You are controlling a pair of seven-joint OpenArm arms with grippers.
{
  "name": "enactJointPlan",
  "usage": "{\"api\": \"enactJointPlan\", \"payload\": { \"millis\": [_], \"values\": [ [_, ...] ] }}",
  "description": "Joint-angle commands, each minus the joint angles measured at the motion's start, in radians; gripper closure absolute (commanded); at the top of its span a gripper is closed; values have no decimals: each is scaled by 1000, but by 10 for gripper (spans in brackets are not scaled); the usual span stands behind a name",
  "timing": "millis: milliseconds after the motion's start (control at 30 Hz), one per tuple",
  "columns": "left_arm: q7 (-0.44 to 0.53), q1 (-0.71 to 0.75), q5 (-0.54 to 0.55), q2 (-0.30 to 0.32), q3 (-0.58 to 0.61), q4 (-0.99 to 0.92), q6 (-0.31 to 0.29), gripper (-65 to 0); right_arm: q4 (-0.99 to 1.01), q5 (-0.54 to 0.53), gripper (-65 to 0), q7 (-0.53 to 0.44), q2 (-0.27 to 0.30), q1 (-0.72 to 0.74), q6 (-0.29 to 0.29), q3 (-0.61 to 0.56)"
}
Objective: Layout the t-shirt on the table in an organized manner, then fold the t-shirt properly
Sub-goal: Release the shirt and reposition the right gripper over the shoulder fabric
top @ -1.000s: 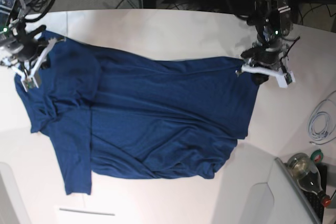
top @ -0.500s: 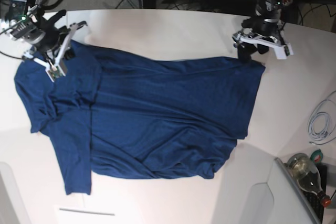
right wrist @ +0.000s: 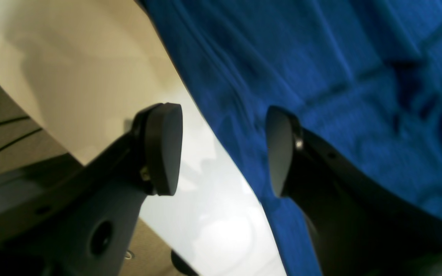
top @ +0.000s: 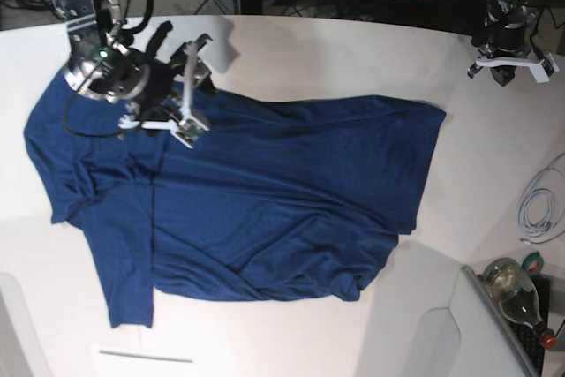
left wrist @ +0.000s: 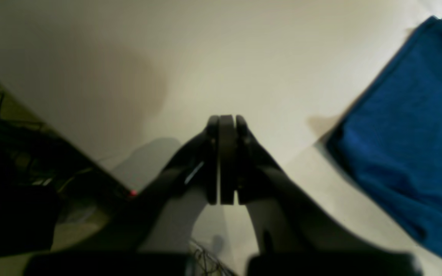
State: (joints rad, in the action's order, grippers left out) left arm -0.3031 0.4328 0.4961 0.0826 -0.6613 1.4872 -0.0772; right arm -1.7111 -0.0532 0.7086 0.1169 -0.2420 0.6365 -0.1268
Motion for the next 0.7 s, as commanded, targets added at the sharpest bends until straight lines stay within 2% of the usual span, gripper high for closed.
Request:
{"api": "enactJointPlan", "payload": {
  "millis": [0, 100, 467, 600, 667],
  "values": [
    [23, 8, 0, 10, -8, 16, -2, 0, 13, -3, -284, -10, 4, 20, -4, -1],
    [23, 11, 0, 10, -8, 16, -2, 0, 92, -3, -246, -10, -1, 69, -4, -3],
    [23, 13, 0, 9, -8, 14, -2, 0, 236, -4, -225, -16, -1, 131, -7, -1],
    [23, 5, 0, 12, -8, -17, -2, 0, 236, -4, -53, -10, -1, 131, -7, -1],
    [23, 4, 0, 12, -8, -33, -2, 0, 233, -4, -29, -10, -1, 126, -7, 3]
  ]
}}
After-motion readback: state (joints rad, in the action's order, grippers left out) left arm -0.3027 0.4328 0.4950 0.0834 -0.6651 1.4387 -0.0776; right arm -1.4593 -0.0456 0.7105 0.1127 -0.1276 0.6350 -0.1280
